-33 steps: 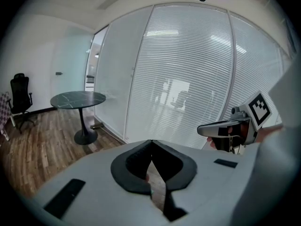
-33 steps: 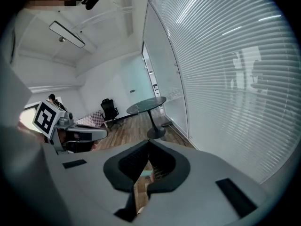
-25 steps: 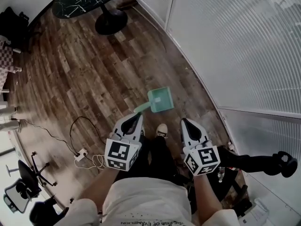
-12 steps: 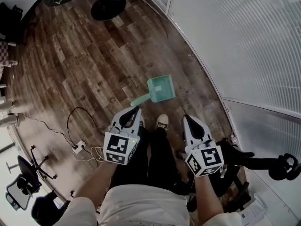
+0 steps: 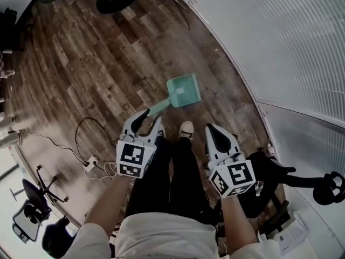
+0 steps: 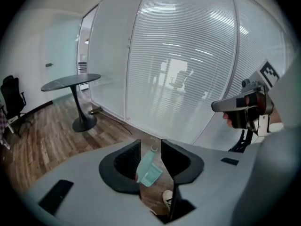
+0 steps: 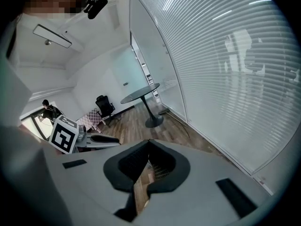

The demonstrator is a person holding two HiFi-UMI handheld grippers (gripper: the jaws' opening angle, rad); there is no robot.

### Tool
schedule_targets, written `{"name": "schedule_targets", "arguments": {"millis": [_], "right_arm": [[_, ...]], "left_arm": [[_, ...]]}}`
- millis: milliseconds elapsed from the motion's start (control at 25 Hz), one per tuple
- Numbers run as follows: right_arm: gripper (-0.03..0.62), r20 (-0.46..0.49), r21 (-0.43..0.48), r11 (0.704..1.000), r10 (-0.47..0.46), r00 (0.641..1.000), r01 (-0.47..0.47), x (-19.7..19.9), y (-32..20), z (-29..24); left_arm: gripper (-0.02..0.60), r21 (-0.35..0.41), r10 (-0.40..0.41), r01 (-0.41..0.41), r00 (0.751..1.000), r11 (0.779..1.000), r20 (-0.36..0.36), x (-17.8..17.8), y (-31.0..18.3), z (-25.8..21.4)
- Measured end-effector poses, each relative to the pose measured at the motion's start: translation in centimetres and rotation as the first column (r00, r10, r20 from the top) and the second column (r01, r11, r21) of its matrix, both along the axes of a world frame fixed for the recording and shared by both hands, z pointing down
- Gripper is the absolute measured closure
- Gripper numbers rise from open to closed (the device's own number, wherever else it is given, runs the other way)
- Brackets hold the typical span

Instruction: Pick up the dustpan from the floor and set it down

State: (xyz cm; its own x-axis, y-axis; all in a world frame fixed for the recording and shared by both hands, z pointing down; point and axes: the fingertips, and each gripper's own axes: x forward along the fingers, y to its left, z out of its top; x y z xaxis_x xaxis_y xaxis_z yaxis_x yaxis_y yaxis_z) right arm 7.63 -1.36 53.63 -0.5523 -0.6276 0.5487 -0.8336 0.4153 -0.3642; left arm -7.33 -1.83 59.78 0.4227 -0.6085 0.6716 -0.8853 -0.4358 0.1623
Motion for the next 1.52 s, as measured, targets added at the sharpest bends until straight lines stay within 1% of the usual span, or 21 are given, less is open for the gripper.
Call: {"name": "schedule_targets", "arguments": {"millis": [160, 320, 400, 520, 680, 880, 1080, 1360, 1520], "right_arm": [[0.571, 0.007, -0.004, 1.000, -0.003, 1.000, 0.003, -0.1, -0.1, 0.6], [0.571, 0.014, -0.014, 1.000, 0.000, 1.000, 0.001, -0.2, -0.1, 1.1], [0.571, 0.013, -0.026, 1.000, 0.005, 1.000, -0.005, -0.1, -0.1, 1.5], [0.571, 0.013, -0.049, 0.999, 0.016, 1.000, -0.015, -0.1, 0.0, 2.1], [0.571, 0.022, -0.067, 0.998, 0.021, 1.000, -0.019, -0.2, 0.0, 2.9], [0.571, 0.034, -0.081, 0.996, 0.037, 0.999, -0.035, 0.0, 0.1, 3.7], [0.571, 0.045, -0.087, 0.995, 0.046, 0.998, -0.042, 0.0, 0.0, 4.4], [0.571, 0.053, -0.101, 0.994, 0.057, 0.997, -0.052, 0.1, -0.1, 4.9], [0.571, 0.054, -0.101, 0.993, 0.062, 0.997, -0.057, 0.2, -0.3, 4.9]], "left_arm": [[0.428, -0.018, 0.032, -0.032, 0.999, 0.999, 0.031, 0.1, -0.1, 2.4], [0.360, -0.034, 0.075, -0.073, 0.994, 0.997, 0.075, 0.2, -0.1, 4.6], [0.342, -0.043, 0.079, -0.075, 0.993, 0.996, 0.093, 0.0, -0.3, 5.6], [0.337, -0.069, 0.092, -0.085, 0.990, 0.994, 0.109, -0.2, -0.3, 7.1], [0.333, -0.100, 0.137, -0.125, 0.982, 0.987, 0.131, -0.1, -0.4, 8.9], [0.331, -0.121, 0.183, -0.166, 0.972, 0.979, 0.145, 0.4, -0.6, 10.7], [0.331, -0.157, 0.213, -0.190, 0.965, 0.969, 0.149, 0.8, -0.7, 12.7], [0.331, -0.200, 0.288, -0.253, 0.943, 0.946, 0.167, 1.7, -1.1, 14.7], [0.336, -0.220, 0.313, -0.274, 0.935, 0.936, 0.169, 2.0, -1.4, 15.6]]}}
